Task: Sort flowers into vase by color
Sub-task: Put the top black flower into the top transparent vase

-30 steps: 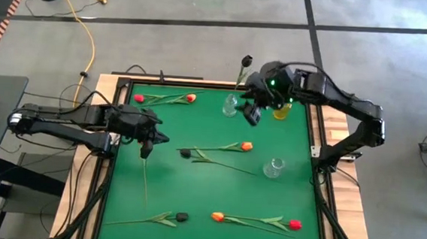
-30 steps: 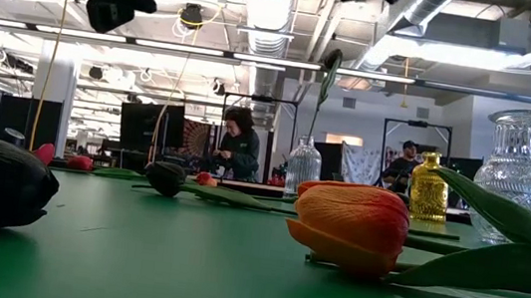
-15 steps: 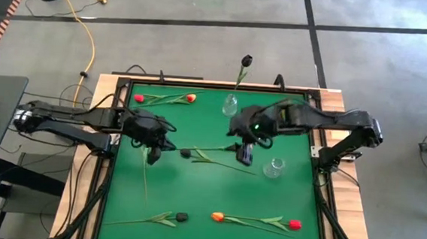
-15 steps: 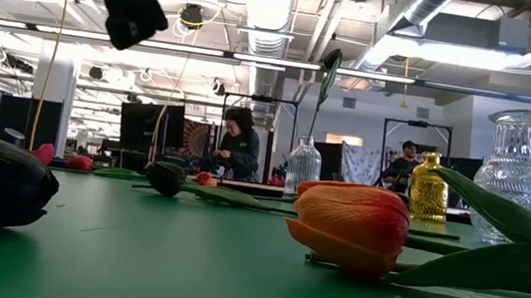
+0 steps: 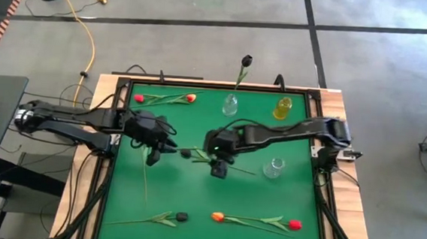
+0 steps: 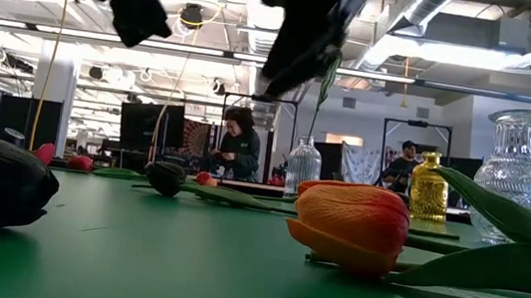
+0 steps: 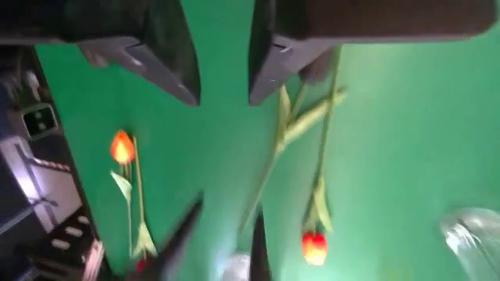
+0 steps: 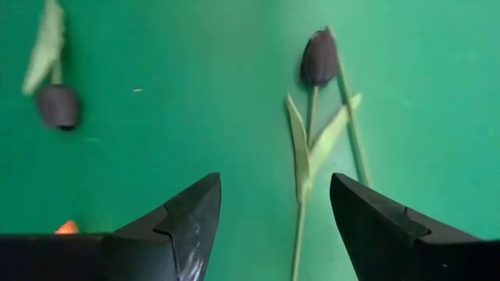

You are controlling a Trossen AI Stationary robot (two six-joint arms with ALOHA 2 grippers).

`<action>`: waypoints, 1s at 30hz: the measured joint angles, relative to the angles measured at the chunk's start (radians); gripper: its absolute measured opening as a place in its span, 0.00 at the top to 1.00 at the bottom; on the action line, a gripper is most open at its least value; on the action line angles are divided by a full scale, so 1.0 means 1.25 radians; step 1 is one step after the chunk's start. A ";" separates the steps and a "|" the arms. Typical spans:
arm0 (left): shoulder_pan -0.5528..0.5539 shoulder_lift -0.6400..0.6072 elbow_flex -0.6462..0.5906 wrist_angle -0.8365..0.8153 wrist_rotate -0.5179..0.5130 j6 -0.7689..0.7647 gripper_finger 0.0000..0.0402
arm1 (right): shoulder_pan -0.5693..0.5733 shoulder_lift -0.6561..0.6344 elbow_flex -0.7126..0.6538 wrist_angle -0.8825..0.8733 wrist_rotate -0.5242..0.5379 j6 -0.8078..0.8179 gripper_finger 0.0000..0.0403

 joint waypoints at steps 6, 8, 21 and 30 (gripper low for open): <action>0.000 -0.040 0.000 -0.031 -0.036 0.003 0.60 | -0.011 0.112 0.002 0.088 -0.002 -0.006 0.33; 0.000 -0.042 0.000 -0.035 -0.036 0.003 0.58 | -0.013 0.142 0.011 0.084 0.001 0.006 0.33; -0.012 -0.032 0.000 -0.118 -0.032 0.009 0.56 | -0.027 0.221 0.022 0.038 0.052 0.153 0.34; -0.016 -0.032 0.000 -0.119 -0.036 0.011 0.56 | -0.024 0.220 -0.001 0.033 0.088 0.156 0.36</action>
